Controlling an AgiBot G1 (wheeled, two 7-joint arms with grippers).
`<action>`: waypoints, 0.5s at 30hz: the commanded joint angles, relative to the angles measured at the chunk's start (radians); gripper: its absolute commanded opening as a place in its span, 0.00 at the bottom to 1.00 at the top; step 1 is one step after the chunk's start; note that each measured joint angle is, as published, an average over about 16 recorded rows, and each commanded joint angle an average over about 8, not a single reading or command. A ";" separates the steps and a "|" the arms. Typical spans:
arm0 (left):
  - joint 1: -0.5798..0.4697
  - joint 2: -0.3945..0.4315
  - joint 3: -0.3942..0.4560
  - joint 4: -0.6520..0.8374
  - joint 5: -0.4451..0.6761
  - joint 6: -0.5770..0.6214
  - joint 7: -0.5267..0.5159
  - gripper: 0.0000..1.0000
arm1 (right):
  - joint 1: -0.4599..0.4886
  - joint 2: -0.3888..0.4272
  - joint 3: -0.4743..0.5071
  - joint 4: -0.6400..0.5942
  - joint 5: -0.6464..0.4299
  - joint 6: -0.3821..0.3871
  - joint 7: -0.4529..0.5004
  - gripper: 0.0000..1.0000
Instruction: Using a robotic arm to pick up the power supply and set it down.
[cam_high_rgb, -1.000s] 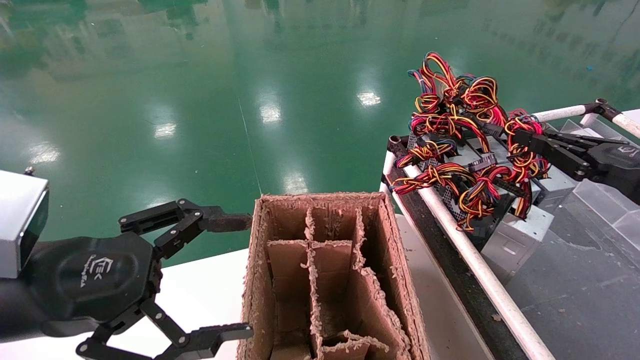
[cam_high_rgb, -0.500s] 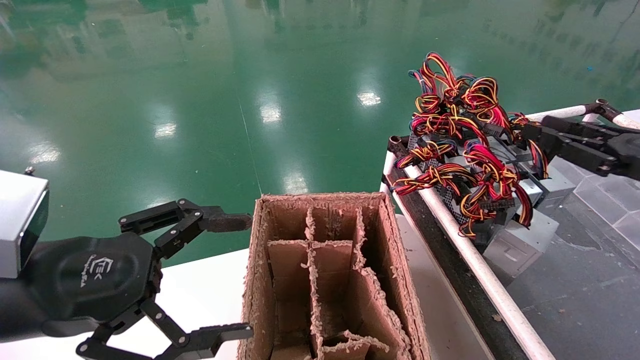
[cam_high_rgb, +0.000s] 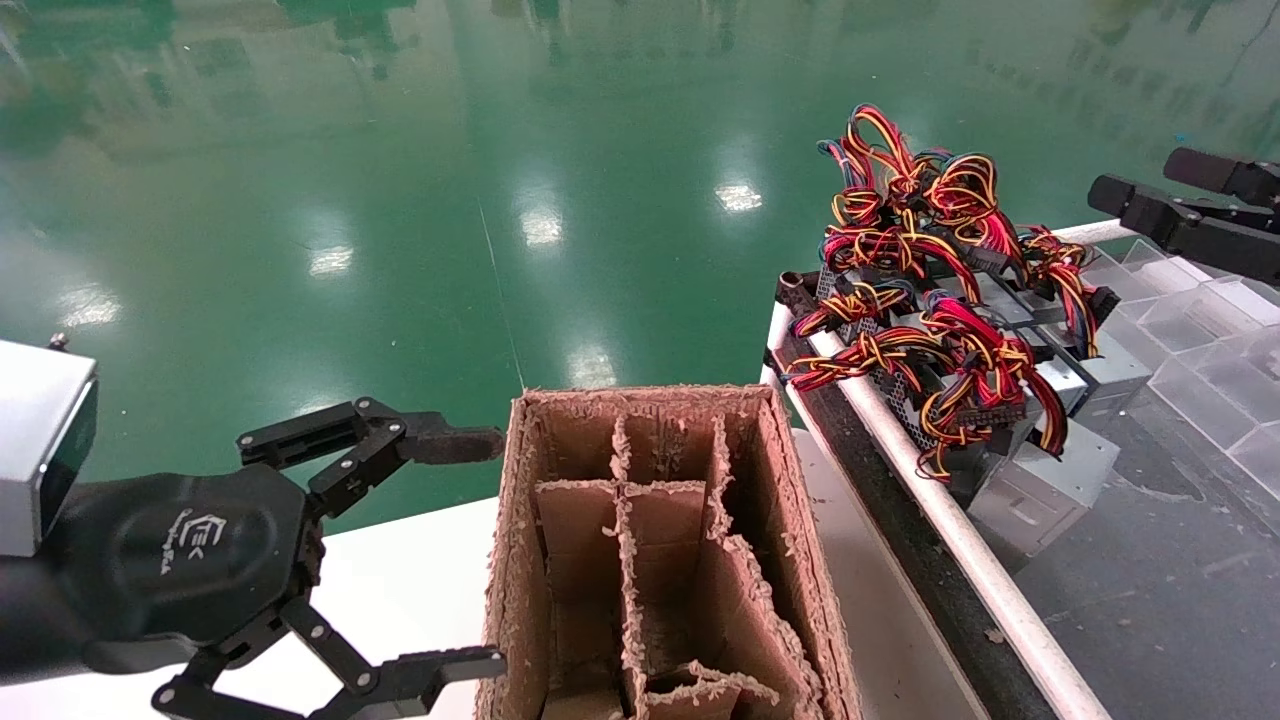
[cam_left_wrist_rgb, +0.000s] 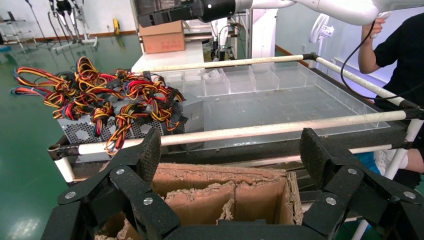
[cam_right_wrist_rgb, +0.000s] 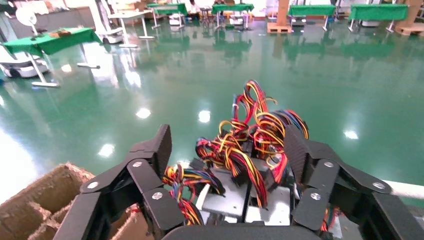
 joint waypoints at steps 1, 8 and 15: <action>0.001 0.001 -0.004 0.000 0.003 0.001 -0.002 1.00 | 0.000 -0.004 0.004 0.003 0.003 -0.005 -0.004 1.00; 0.001 0.001 -0.003 0.000 0.002 0.002 -0.002 1.00 | -0.021 -0.018 0.013 0.048 0.014 -0.059 -0.018 1.00; 0.001 0.001 -0.003 0.000 0.002 0.002 -0.001 1.00 | -0.042 -0.033 0.022 0.094 0.025 -0.112 -0.032 1.00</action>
